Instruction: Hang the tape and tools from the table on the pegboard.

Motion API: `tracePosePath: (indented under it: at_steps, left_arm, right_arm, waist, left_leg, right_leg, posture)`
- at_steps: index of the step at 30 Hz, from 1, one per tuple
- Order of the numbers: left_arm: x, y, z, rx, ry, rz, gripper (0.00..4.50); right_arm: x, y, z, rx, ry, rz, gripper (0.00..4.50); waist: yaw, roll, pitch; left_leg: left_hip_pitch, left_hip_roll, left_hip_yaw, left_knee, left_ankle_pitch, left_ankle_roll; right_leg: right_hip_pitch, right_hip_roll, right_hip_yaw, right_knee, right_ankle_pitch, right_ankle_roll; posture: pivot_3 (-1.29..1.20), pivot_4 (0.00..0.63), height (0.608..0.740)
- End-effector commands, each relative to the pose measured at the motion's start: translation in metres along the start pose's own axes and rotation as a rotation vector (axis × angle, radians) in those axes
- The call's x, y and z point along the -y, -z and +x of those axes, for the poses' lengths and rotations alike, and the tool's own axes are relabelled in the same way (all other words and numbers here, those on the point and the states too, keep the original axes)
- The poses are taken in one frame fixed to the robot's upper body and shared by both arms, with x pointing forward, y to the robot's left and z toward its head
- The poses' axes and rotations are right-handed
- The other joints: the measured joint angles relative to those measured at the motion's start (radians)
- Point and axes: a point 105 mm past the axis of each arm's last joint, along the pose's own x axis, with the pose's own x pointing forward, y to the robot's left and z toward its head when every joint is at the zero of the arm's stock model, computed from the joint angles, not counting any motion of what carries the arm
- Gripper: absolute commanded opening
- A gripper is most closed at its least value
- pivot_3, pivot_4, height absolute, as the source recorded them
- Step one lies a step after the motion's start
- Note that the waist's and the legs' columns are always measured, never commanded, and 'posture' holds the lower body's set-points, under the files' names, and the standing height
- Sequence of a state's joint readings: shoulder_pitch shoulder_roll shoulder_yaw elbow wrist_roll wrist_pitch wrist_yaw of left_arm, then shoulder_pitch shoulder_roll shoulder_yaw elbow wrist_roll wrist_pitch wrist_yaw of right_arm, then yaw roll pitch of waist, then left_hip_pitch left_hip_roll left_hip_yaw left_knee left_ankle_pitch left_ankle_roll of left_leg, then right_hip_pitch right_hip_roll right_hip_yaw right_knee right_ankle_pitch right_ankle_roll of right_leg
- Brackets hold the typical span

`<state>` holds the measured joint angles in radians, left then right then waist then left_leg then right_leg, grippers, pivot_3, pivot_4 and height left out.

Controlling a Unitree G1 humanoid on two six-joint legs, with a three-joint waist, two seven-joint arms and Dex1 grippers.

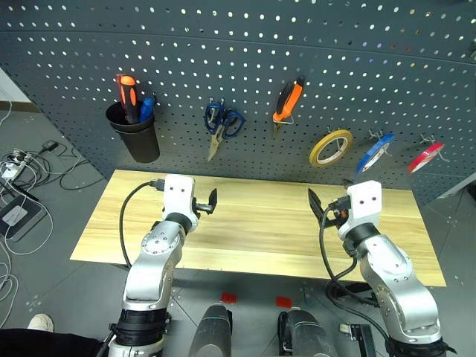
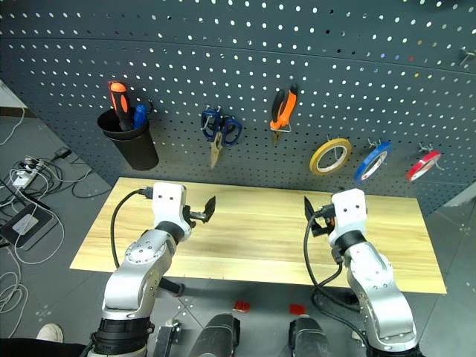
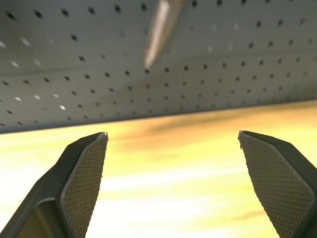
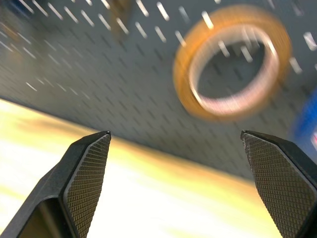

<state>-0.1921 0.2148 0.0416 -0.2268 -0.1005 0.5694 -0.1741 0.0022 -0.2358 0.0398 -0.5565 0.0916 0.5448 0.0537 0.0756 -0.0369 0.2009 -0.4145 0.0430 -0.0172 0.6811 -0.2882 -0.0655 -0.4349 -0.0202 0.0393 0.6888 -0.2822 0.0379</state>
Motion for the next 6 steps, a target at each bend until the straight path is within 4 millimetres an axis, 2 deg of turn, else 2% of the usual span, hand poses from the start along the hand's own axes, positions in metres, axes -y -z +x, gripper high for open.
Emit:
tracePosePath:
  at_steps: [1,6]
  left_arm:
    - [0.005,-0.007,0.004,0.04,0.046,0.003,4.46]
    - [0.004,-0.008,0.003,0.042,0.049,-0.002,4.46]
  right_arm:
    - [0.012,0.015,-0.004,-0.073,0.098,0.012,4.5]
    - [0.025,0.034,-0.009,-0.13,0.172,-0.003,4.5]
  waist:
    - [-0.001,0.0,-0.001]
    - [-0.002,0.0,-0.001]
  left_leg:
    - [0.0,0.0,0.0,0.0,0.0,0.0]
    - [0.0,0.0,0.0,0.0,0.0,0.0]
  right_leg:
    - [0.0,0.0,0.0,0.0,0.0,0.0]
    - [0.0,0.0,0.0,-0.001,0.0,0.0]
  posture:
    - [0.09,0.196,0.74]
    - [0.08,0.198,0.74]
